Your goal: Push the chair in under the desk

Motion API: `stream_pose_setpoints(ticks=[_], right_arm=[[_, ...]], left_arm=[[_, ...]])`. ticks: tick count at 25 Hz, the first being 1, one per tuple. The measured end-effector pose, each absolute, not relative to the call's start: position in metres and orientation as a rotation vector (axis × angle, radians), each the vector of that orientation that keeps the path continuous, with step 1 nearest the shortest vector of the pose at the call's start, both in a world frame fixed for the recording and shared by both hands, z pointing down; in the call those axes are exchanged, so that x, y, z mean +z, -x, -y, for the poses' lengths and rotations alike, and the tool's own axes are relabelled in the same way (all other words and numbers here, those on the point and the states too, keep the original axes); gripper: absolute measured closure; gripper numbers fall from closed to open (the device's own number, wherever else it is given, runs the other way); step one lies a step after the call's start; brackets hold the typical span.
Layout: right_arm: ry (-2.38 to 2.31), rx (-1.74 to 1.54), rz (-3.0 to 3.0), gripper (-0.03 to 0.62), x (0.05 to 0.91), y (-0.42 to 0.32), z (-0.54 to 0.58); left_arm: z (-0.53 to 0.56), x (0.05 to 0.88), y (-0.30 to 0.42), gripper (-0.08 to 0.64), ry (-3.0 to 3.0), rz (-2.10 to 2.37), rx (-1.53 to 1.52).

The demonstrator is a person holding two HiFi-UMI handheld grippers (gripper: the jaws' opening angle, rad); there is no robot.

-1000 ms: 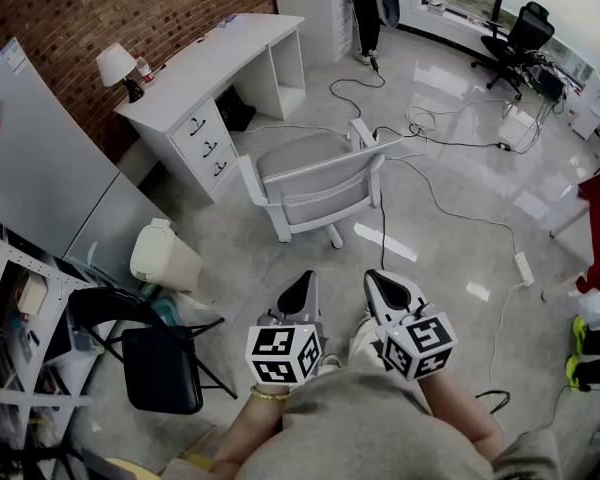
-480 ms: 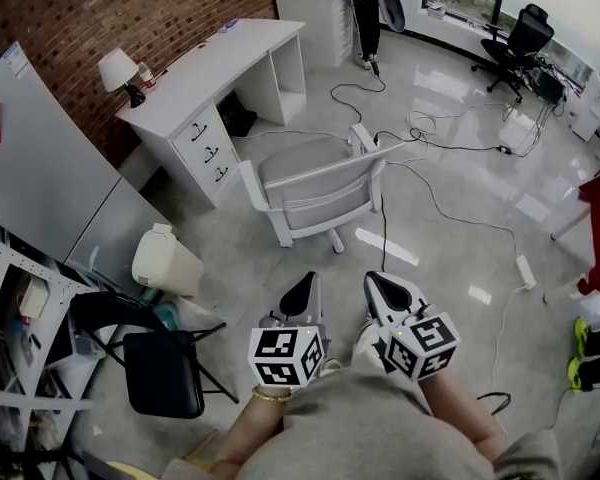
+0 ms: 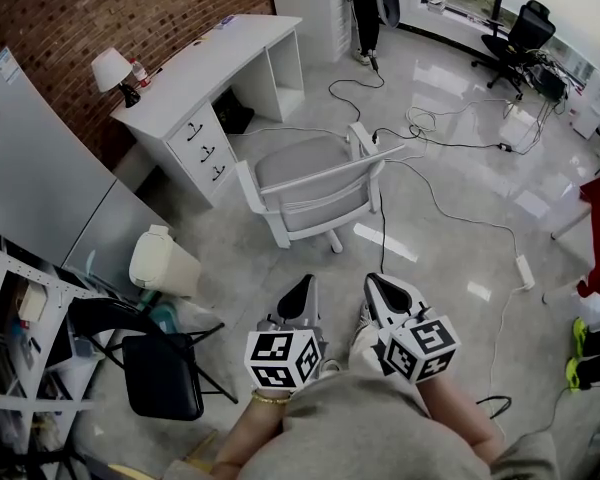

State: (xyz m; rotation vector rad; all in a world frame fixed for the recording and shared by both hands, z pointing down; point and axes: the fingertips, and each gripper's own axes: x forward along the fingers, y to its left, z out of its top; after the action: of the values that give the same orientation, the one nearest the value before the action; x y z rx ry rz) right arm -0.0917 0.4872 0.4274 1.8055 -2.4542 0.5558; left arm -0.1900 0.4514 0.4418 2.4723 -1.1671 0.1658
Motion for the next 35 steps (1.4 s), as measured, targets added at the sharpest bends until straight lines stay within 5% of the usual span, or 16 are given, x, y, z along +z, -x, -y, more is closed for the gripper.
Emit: stream_pose_setpoints(ticks=[35], right_arm=[[-1.604,0.471,2.541,0.586,0.406,0.019,-0.337]], left_arm=[[-0.314,0.43,0.116,0.552,-2.414,1.269,0.149]])
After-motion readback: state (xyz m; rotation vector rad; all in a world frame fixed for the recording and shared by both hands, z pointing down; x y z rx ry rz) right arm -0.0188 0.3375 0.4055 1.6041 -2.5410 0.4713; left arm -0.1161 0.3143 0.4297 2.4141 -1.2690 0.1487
